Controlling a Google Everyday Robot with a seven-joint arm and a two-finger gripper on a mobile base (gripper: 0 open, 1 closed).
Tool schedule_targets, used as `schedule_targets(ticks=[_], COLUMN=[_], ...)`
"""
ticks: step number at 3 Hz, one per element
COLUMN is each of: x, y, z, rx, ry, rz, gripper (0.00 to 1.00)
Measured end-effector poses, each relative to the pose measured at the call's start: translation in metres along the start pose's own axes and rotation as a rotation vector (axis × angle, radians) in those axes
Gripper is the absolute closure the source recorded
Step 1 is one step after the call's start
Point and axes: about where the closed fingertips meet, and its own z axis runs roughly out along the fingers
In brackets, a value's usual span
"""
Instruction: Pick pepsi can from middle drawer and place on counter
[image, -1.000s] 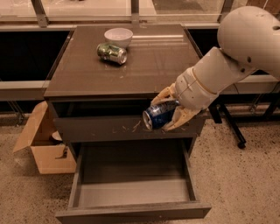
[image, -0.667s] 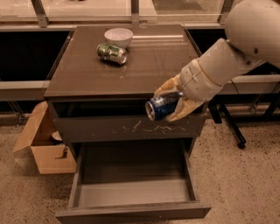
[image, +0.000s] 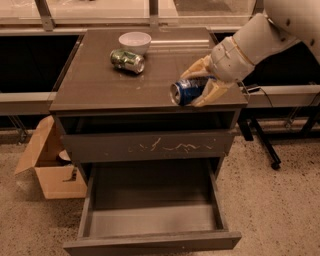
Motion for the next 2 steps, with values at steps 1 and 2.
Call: schedule_targets(ticks=[1,2], x=[0.014,0.026], y=[-0.045,-0.076], z=[-0.011,-0.025], rx=[0.077,0.183], ry=[-0.042,-0.047], rz=[0.028,0.100], gripper=[1.00,1.00])
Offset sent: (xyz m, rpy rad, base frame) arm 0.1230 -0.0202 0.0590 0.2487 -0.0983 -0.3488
